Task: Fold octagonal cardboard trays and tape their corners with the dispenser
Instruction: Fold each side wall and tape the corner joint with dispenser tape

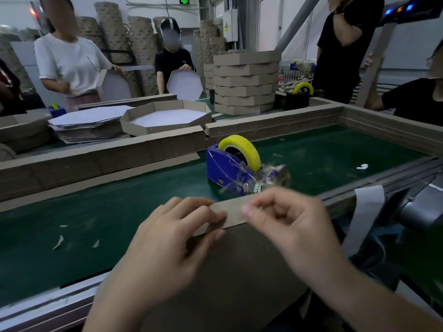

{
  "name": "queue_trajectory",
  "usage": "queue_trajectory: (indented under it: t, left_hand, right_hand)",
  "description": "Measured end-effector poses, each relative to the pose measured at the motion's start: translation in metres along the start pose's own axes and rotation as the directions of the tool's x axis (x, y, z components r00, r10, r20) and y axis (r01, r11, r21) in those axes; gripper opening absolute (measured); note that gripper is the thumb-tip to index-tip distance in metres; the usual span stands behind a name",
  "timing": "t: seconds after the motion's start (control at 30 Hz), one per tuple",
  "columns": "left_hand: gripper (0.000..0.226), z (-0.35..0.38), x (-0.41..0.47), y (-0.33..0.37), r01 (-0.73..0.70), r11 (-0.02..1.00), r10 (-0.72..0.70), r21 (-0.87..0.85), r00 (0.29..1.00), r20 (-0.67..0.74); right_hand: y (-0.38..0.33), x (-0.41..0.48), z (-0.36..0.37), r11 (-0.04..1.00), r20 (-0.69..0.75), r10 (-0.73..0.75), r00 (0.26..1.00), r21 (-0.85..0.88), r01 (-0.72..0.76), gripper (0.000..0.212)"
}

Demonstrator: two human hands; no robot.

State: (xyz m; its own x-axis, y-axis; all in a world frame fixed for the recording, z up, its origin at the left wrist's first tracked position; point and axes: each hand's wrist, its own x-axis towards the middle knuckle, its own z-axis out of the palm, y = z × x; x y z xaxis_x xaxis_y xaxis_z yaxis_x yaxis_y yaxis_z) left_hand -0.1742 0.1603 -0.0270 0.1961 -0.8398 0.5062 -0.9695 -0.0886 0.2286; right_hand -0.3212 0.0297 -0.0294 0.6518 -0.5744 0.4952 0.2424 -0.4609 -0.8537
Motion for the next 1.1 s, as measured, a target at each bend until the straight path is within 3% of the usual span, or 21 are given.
queue_trajectory:
  t: [0.13, 0.37, 0.7, 1.0, 1.1]
  left_hand:
    - [0.025, -0.002, -0.002, 0.000, -0.004, 1.000, 0.004, -0.012, 1.000, 0.003]
    - [0.029, 0.001, -0.001, -0.002, -0.015, 0.999, 0.015, -0.031, 1.000, 0.006]
    - [0.028, 0.004, -0.002, -0.001, -0.038, 0.999, 0.038, -0.009, 0.999, -0.010]
    - [0.017, 0.004, -0.001, 0.002, 0.004, 0.997, -0.005, -0.072, 1.000, -0.014]
    - [0.019, 0.004, -0.001, 0.001, -0.050, 0.999, 0.050, 0.001, 0.998, 0.029]
  right_hand:
    - [0.020, -0.018, 0.028, 0.965, -0.059, 0.188, 0.980, 0.197, -0.174, 0.008]
    - [0.022, -0.023, 0.040, 0.917, -0.167, 0.283, 0.944, 0.336, -0.215, 0.014]
    - [0.025, -0.027, 0.040, 0.900, -0.210, 0.346, 0.914, 0.350, -0.260, 0.033]
    - [0.024, -0.027, 0.037, 0.850, -0.184, 0.467, 0.865, 0.363, -0.382, 0.031]
    - [0.025, -0.027, 0.035, 0.865, -0.156, 0.450, 0.879, 0.323, -0.385, 0.033]
